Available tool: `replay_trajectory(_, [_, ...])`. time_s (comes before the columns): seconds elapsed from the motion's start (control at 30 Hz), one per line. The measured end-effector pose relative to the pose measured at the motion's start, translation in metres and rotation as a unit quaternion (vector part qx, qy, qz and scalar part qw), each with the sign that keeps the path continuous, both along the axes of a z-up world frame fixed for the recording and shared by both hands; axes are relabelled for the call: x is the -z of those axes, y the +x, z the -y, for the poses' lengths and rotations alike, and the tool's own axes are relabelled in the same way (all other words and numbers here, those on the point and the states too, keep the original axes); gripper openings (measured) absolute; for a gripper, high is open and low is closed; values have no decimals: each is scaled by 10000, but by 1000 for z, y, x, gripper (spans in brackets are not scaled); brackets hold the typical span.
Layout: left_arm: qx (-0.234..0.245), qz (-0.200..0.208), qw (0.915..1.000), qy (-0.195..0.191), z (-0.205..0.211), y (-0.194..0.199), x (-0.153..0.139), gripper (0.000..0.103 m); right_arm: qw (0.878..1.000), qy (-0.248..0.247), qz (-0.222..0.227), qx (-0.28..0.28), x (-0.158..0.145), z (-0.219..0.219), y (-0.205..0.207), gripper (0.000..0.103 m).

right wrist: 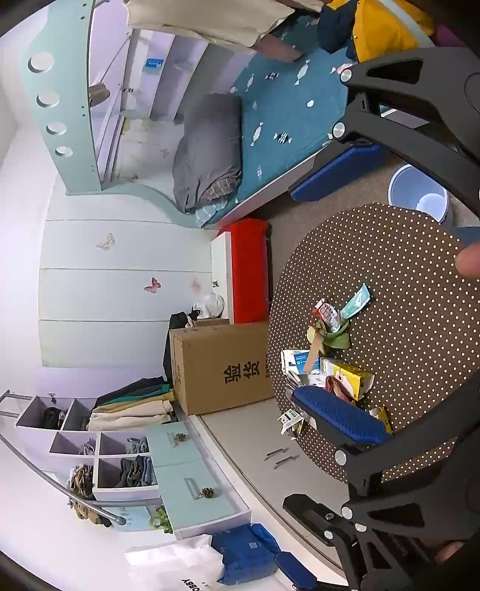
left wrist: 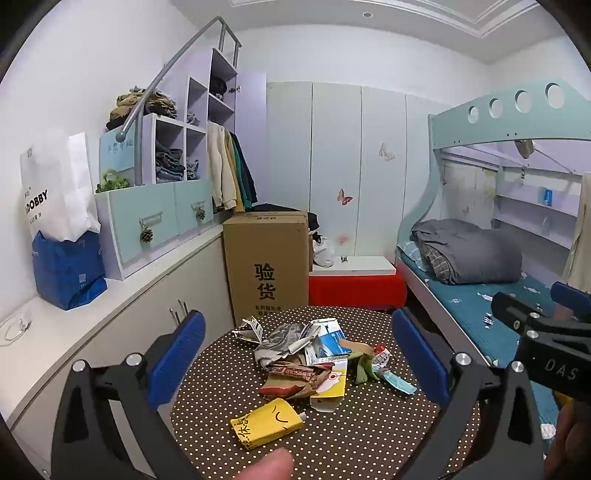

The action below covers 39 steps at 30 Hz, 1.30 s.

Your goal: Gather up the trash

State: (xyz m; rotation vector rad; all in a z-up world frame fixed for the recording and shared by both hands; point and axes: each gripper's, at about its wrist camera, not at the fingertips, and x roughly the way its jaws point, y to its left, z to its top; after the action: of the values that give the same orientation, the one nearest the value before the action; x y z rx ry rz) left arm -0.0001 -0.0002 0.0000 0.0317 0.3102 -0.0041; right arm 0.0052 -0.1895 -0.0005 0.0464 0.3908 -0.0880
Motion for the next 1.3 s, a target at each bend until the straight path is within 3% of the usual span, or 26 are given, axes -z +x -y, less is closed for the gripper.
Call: replay_trajectory(1.3, [13, -70, 9999, -86, 0, 3, 2, 99, 9999, -3, -23, -118, -2, 0, 3, 98])
